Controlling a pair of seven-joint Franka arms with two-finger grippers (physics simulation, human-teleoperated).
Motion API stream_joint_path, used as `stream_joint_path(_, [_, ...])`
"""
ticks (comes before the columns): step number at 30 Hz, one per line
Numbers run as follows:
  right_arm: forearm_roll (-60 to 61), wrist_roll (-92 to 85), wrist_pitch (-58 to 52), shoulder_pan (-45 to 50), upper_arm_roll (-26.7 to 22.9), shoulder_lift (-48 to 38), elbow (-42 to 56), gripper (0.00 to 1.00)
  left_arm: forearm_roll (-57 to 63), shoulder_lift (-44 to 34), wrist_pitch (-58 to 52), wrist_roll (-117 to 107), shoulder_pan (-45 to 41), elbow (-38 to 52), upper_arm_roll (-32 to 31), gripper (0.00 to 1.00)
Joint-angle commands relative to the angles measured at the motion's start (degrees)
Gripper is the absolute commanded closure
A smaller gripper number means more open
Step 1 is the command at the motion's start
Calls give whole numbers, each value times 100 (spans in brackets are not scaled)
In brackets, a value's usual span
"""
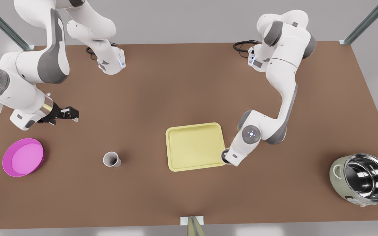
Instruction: Use the left arm to pick up the white IKEA cup from the tray and place it on the middle-left position; use the right arm to pick up the white IKEA cup from the tray and place it on the middle-right position
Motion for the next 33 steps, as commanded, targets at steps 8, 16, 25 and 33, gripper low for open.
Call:
stream_joint_path(8, [129,16,1,-165,-40,-1,25,0,306,210,-146,3505,1370,-4,293,87])
stream_joint_path(16, [340,-37,-8,-253,-110,-142,25,0,297,597,725,3593,1573,14,407,87])
stream_joint_path(25, [296,-2,80,-244,-40,-195,148,0,306,570,716,3831,1564,49,398,0])
stream_joint_path(33, [278,-2,88,-218,-31,-195,192,0,315,544,689,4068,1713,22,398,0])
